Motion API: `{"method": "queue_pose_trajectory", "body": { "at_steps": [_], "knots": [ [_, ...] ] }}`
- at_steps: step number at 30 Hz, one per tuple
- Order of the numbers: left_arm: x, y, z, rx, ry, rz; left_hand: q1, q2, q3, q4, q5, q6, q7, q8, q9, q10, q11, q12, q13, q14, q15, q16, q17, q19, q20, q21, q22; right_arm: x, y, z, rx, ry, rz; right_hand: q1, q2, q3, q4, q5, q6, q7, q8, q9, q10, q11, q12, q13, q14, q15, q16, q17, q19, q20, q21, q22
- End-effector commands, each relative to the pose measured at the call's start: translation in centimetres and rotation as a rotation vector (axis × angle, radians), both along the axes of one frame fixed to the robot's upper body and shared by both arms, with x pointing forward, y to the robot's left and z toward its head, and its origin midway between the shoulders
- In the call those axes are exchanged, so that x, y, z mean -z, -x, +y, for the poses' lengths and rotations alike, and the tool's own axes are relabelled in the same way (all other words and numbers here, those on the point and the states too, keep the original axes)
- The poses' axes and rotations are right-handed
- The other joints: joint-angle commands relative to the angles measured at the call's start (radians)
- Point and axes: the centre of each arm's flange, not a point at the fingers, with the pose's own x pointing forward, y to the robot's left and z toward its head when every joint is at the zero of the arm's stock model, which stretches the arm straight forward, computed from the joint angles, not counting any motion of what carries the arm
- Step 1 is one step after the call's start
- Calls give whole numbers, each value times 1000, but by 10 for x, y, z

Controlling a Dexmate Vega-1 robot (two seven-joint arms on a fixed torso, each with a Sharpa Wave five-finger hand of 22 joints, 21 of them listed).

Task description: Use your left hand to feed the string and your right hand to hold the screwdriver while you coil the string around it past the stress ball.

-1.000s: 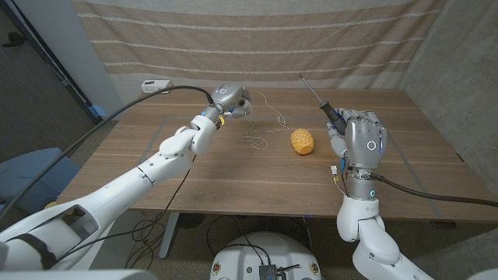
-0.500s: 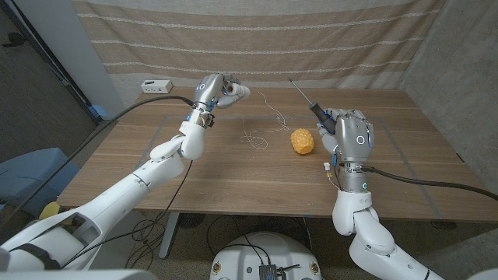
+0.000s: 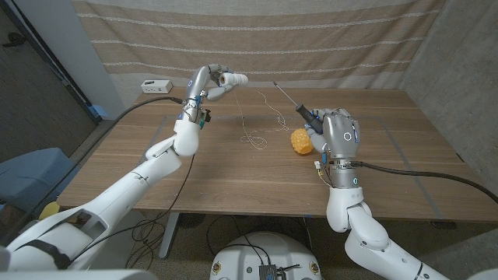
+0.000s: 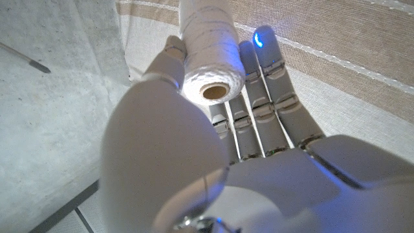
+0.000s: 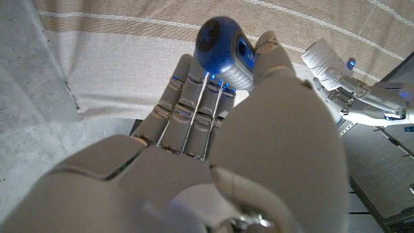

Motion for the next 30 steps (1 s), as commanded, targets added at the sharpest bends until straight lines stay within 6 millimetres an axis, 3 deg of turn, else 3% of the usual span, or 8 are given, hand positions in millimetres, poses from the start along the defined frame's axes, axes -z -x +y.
{"method": "queue_pose_trajectory", "body": {
  "at_steps": [1, 8, 17, 30],
  "knots": [
    [-11, -7, 14, 285, 87, 105, 213, 211, 5, 11, 8, 32, 26, -5, 3, 35, -42, -2, 73, 142, -214, -7, 5, 16, -139, 8, -1, -4, -7, 21, -56, 48, 5, 117, 111, -8, 0, 5, 154, -142, 6, 14, 75, -72, -4, 3, 50, -132, -6, 4, -5, -147, 8, 0],
    [-15, -7, 26, 434, 93, 240, 214, 212, 5, 13, 10, 30, 24, -9, 2, 31, -41, -4, 81, 144, -215, -14, 5, 12, -138, 12, -3, -10, -12, 27, -65, 63, -5, 119, 111, -12, 0, 7, 156, -144, 2, 14, 77, -72, -7, 4, 51, -131, -11, 7, -7, -147, 14, -2],
    [-14, 9, 37, 518, 53, 304, 216, 215, 6, 13, 11, 28, 25, -13, 2, 31, -41, -6, 89, 148, -214, -20, 6, 10, -138, 18, -5, -15, -29, 29, -49, 49, 6, 122, 113, -18, 2, 9, 159, -142, -3, 14, 81, -73, -13, 5, 57, -131, -16, 12, -10, -147, 25, -7],
    [-14, 55, 53, 517, 19, 216, 221, 218, 7, 12, 9, 24, 27, -20, 2, 28, -39, -10, 101, 153, -216, -32, 5, 9, -138, 29, -7, -14, -66, 25, 7, 30, 80, 125, 112, -25, 3, 11, 166, -137, -7, 14, 87, -69, -20, 4, 61, -131, -24, 17, -14, -147, 34, -11]
  ]
}}
